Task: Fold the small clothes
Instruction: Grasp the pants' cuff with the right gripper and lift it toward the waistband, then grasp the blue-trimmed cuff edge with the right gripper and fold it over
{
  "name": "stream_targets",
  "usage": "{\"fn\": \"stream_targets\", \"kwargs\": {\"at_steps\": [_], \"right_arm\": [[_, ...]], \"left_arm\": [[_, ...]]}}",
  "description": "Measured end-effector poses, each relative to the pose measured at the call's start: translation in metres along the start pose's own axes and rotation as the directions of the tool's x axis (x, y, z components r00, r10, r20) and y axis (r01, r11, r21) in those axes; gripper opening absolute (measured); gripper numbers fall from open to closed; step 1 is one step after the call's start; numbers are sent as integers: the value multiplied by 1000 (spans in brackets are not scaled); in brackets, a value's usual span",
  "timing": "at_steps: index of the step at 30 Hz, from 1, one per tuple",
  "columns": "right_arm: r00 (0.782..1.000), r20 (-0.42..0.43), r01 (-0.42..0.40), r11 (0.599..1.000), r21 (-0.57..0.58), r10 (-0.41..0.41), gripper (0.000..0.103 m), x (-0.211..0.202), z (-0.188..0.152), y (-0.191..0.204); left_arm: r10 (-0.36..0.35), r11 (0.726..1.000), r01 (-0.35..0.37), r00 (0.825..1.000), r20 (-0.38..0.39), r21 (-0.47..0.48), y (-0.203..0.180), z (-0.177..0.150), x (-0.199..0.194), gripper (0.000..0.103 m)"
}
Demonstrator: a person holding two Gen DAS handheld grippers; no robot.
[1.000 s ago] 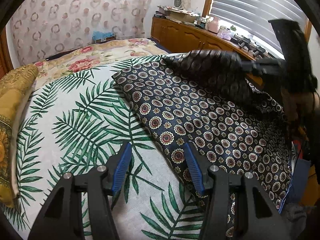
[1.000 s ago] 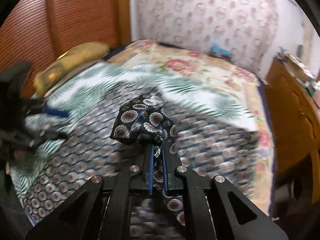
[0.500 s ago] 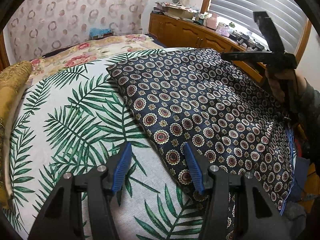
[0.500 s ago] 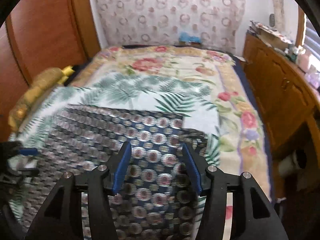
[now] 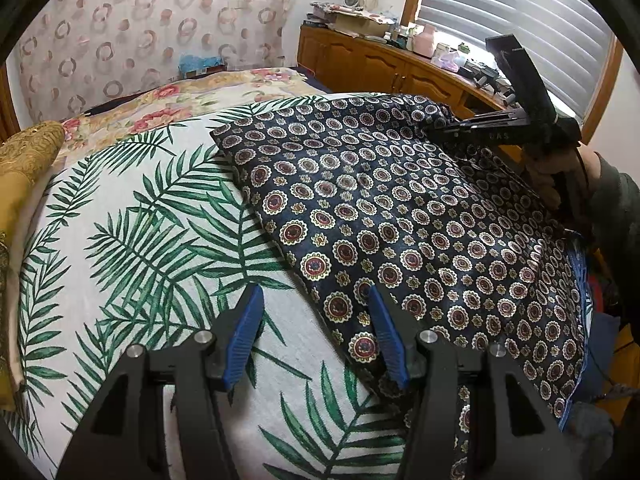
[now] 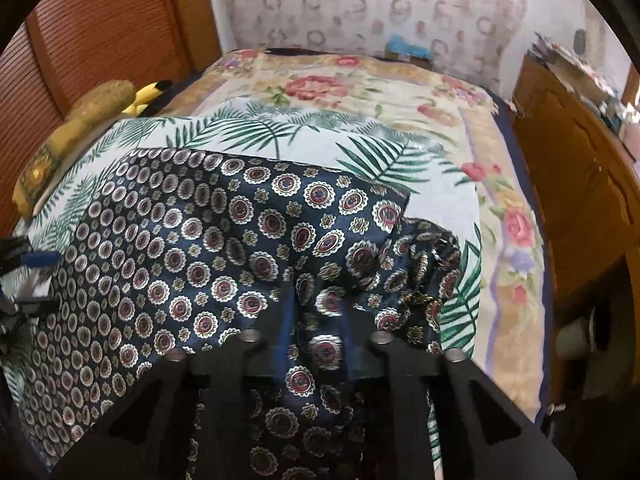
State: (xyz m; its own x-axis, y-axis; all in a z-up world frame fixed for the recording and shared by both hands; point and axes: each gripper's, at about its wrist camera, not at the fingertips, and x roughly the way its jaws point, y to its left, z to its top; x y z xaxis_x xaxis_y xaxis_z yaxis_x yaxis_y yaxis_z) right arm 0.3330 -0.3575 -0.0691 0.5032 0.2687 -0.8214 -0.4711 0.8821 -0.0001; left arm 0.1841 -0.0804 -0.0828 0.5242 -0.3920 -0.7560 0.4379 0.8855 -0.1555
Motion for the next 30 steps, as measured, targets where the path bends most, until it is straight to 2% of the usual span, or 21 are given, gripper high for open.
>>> {"fn": "stream_targets", "kwargs": {"at_steps": [2,7,12,14,19,30], "right_arm": [[999,31,7,1000,17,-8,5,-8,0,0],[989,128,73,997,21,-75,1,-40,0,3],[981,109,158,986,50,-163,2,-46,-4,-13],[981,93,165,984,63,-170,3,-43,-8,-17],[975,102,191,978,85,-199,18,-52,-18,-16],[971,154,168,982,91,-181,36,-85,-62,21]], "left_arm": [[-1,1000,1,1000,5,1,-1,-1,-2,54],[-7,1000,7,1000,14,13,-9,-7,-9,54],[-14,1000,14,1000,15,18,-15,-12,-14,54],[-12,1000,12,1000,16,19,-18,-13,-15,54],[-1,1000,1,1000,22,20,-24,-21,-22,54],[14,999,-16,998,56,30,-38,-44,-40,54]]}}
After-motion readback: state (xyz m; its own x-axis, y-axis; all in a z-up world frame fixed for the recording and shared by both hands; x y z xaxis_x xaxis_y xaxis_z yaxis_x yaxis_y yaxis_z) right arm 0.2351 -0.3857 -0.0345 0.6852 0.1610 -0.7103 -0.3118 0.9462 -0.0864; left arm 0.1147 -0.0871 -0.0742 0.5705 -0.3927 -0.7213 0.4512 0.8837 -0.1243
